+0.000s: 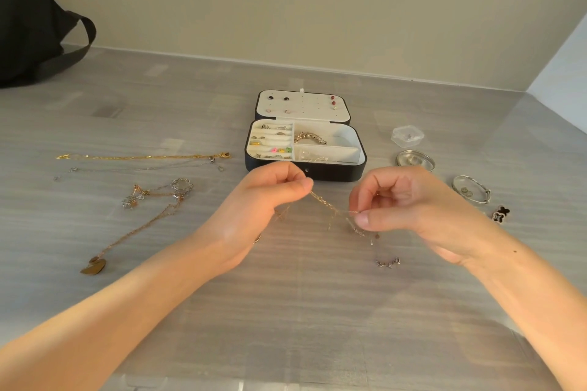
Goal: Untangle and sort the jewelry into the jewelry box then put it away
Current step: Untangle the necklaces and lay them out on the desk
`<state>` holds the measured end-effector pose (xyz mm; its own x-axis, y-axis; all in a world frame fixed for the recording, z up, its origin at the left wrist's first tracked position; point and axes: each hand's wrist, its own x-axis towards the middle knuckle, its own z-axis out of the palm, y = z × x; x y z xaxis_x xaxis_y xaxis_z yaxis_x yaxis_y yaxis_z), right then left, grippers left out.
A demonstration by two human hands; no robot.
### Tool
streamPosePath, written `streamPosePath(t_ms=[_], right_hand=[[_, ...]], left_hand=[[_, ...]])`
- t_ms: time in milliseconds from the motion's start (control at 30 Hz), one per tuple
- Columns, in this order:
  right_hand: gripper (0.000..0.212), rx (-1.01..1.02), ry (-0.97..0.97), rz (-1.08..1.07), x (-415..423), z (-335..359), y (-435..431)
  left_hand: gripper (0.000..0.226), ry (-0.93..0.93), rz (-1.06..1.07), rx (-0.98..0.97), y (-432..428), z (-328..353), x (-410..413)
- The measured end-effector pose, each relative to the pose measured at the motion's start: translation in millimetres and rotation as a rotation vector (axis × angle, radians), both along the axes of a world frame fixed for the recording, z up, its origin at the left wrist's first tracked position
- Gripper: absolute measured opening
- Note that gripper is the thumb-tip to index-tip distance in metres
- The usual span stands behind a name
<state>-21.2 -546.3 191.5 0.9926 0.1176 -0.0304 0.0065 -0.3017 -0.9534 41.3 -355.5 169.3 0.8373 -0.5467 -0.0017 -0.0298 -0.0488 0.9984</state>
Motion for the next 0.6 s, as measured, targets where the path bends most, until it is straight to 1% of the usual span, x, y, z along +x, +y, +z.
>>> streamPosePath(t_ms=[67, 133, 233, 300, 400, 500, 600], right_hand=[[0.014, 0.044, -0.020, 0.015, -0.7, 0.7, 0.9], [0.016, 0.081, -0.042, 0.023, -1.4, 1.3, 1.1], [0.013, 0.117, -0.058, 0.016, -2.1, 2.6, 0.9], [0.011, 0.114, -0.057, 0.021, -2.3, 2.7, 1.3], [0.008, 0.033, -0.034, 0.036, -2.3, 0.8, 3.2], [0.011, -0.076, -0.018, 0.028, -2.0, -2.8, 4.9], [0.004, -0.146, 0.010, 0.038, -2.5, -4.5, 6.4]], left_hand=[[0.012, 0.012, 0.011, -0.013, 0.5, -0.7, 1.0], [0.017, 0.032, 0.017, -0.028, 1.0, -1.9, 2.6], [0.015, 0.019, 0.027, -0.048, 1.3, -2.8, 5.2], [0.012, 0.039, 0.002, -0.117, 0.9, -2.4, 6.0], [0.018, 0.144, -0.063, -0.262, -1.7, -0.6, 3.9], [0.020, 0.158, -0.102, -0.278, -2.9, 2.2, 1.3], [0.018, 0.148, -0.092, -0.271, -3.0, 2.0, 1.4]])
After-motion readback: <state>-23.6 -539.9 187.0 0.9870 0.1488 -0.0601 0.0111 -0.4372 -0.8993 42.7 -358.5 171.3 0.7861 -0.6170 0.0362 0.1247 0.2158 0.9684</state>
